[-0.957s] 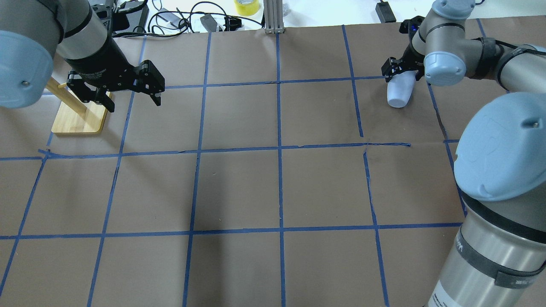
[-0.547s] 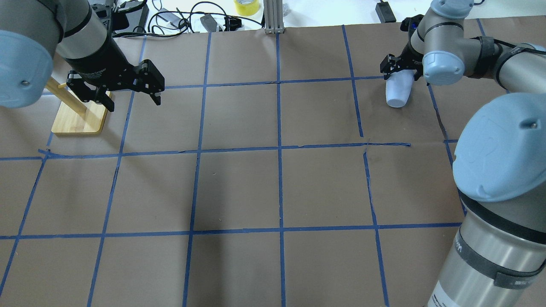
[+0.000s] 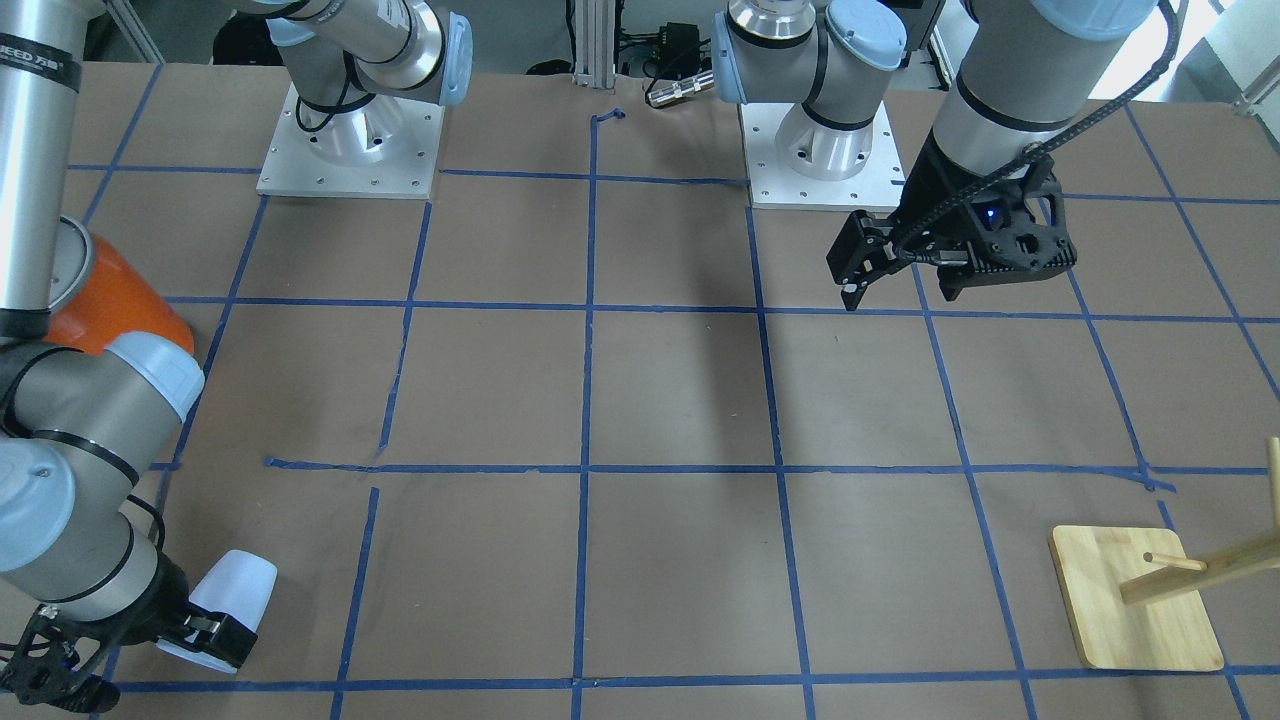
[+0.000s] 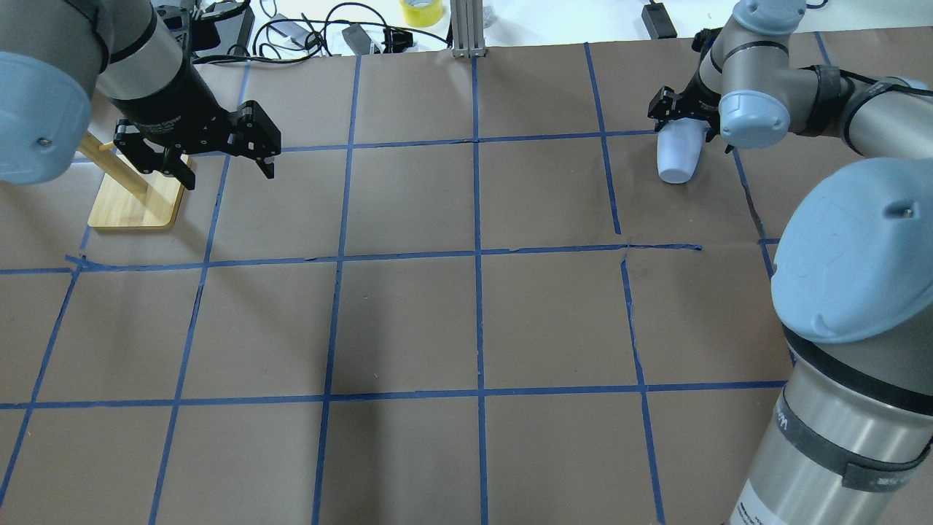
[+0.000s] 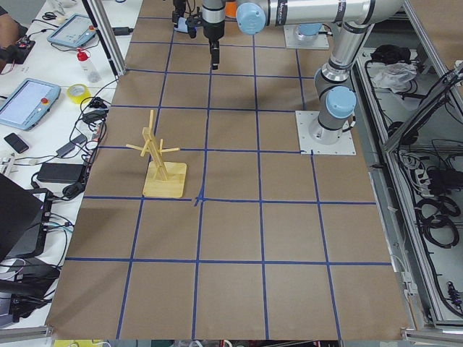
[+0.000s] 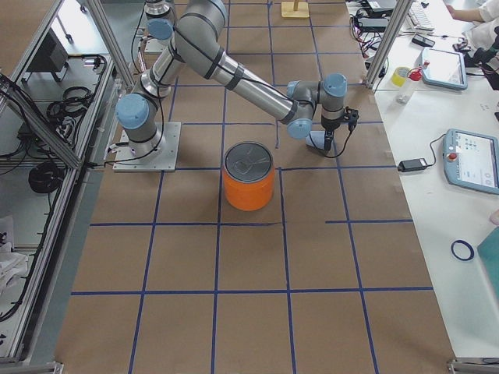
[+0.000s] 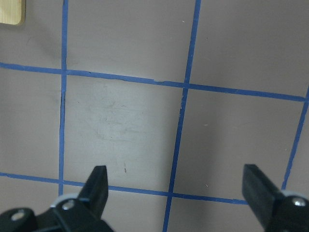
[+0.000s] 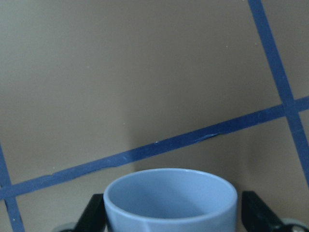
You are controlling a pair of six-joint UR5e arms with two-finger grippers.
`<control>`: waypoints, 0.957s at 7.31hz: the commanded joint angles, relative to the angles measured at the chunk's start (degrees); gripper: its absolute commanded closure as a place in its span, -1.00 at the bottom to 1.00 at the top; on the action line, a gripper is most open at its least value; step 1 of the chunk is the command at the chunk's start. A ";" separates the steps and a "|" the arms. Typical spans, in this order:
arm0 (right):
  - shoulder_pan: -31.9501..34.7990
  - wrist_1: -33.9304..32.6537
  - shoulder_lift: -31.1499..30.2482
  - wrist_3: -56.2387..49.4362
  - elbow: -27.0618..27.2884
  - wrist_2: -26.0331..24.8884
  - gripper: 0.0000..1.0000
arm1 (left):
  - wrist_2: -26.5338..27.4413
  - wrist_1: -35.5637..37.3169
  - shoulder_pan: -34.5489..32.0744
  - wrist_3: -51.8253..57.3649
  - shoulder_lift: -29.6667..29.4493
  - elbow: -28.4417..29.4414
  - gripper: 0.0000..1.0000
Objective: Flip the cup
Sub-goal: 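Lift the light-blue cup with the right gripper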
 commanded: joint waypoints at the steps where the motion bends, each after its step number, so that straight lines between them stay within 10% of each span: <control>1: 0.00 -0.24 0.58 0.41 0.23 0.14 -0.62 | 0.22 -0.07 0.06 0.00 0.17 0.35 -1.00; 2: 0.00 -0.24 0.41 0.32 0.06 0.84 0.03 | 0.49 -0.25 0.06 0.09 1.22 0.35 -1.00; 7: 13.39 4.24 -4.77 -19.70 -0.04 0.17 0.47 | 0.05 -0.43 -0.03 0.00 1.14 0.00 -1.00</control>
